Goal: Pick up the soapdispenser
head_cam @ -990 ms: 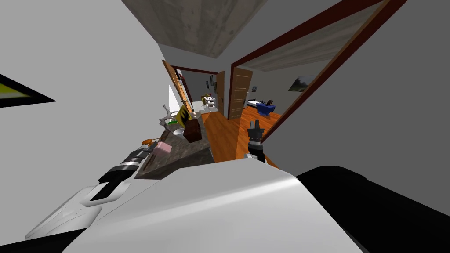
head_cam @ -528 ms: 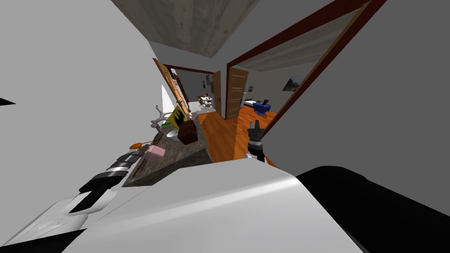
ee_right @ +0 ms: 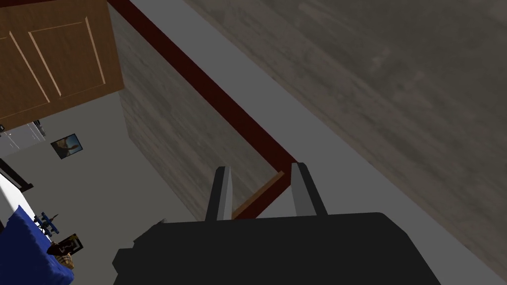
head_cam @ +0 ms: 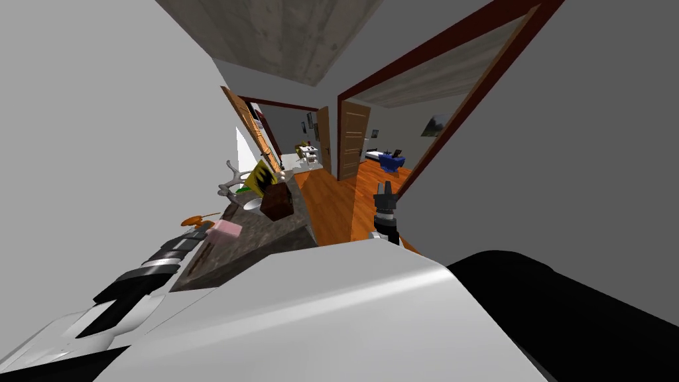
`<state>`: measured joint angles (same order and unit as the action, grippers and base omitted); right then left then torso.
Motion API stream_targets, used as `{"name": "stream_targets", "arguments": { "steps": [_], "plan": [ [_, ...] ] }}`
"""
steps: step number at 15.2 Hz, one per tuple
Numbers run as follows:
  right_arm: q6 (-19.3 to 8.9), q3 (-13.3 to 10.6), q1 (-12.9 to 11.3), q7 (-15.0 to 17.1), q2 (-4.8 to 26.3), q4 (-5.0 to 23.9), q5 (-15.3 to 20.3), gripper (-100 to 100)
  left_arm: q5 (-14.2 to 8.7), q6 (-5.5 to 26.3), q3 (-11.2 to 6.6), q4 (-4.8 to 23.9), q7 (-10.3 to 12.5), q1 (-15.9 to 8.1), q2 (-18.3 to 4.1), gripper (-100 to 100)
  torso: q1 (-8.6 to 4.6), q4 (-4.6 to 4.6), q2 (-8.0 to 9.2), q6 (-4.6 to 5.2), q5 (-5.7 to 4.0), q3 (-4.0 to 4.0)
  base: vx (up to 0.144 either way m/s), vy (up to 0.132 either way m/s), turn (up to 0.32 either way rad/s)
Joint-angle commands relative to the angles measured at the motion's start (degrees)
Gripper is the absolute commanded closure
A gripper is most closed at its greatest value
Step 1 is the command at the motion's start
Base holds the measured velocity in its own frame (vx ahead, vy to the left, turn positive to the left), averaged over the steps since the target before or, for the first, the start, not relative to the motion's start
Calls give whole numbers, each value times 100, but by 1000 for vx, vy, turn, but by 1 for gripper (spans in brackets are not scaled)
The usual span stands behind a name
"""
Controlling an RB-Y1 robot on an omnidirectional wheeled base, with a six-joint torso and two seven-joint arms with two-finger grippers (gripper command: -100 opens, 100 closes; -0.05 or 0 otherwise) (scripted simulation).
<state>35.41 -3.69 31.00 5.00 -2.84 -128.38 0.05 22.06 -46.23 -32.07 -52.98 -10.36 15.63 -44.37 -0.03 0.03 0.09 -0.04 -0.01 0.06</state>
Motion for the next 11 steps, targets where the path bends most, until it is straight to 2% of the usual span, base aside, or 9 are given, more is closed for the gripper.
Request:
{"name": "stream_targets", "arguments": {
  "steps": [1,3,4,7,8,11],
  "plan": [
    [0,0,0,0,0,0,0,0,0,0,0,0,0,0,0,100,0,0,0,0,0,0,0,0,0],
    [0,0,0,0,0,0,0,0,2,4,-2,3,-5,2,-3,100,4,2,2,2,3,2,0,0,0],
    [0,0,0,0,0,0,0,0,-16,291,229,-283,-70,76,122,100,4,2,3,2,2,3,-6,55,179],
    [0,1,0,0,1,0,0,0,-16,337,229,-446,-70,76,122,100,38,3,10,-6,9,6,-8,72,107],
    [0,1,0,0,1,0,0,0,-25,571,479,-625,-162,95,235,100,34,4,8,0,6,6,-1,91,164],
    [0,1,0,0,1,0,0,0,-25,642,479,-881,-162,95,235,100,41,1,6,-5,11,4,0,64,88]
  ]
}}
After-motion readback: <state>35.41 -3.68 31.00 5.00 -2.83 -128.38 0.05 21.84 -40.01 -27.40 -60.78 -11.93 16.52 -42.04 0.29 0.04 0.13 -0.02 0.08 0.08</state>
